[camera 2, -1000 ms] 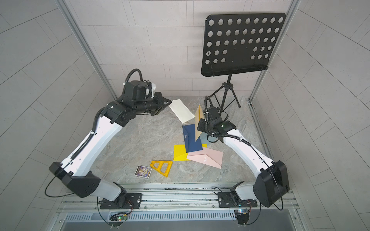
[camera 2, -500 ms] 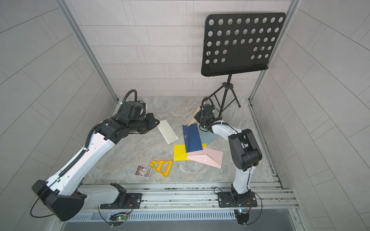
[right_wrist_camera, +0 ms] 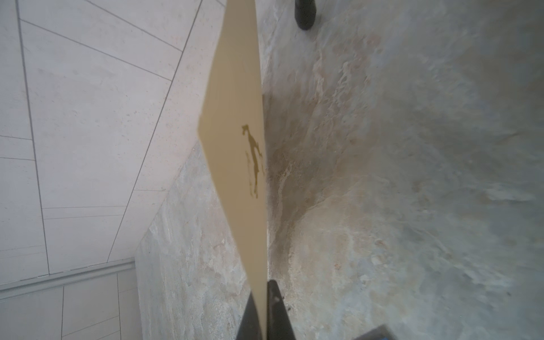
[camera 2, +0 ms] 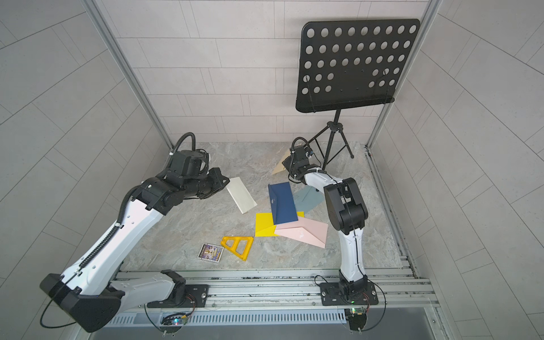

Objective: Take the letter paper out of the envelope
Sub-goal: Place the envelope at the center of the board.

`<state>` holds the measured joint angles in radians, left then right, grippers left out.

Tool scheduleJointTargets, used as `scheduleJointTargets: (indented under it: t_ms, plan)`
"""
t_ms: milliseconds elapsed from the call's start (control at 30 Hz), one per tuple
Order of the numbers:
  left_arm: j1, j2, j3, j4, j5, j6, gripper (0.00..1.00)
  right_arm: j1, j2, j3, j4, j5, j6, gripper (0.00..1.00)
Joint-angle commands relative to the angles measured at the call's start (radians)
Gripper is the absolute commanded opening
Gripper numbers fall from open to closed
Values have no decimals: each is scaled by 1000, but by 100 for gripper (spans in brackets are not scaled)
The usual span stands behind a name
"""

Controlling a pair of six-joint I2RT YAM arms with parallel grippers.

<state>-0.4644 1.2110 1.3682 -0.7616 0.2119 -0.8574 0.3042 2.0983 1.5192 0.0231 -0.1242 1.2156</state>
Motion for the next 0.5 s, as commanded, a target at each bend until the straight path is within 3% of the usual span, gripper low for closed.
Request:
scheduleJointTargets:
  t_ms: [0,167,233,467]
  plan:
    - [12,-7,-17,-9,-11,15,0,-6,43,47,-81,-53,1,3]
    - [17,0,-14,-4,1,17,0,-37,63,57,-73,-127,17,37]
    - [19,2,-14,-5,3,20,0,-42,48,64,-94,-125,0,46]
    - [22,15,-10,5,13,20,0,-62,-29,43,-166,-105,-17,51]
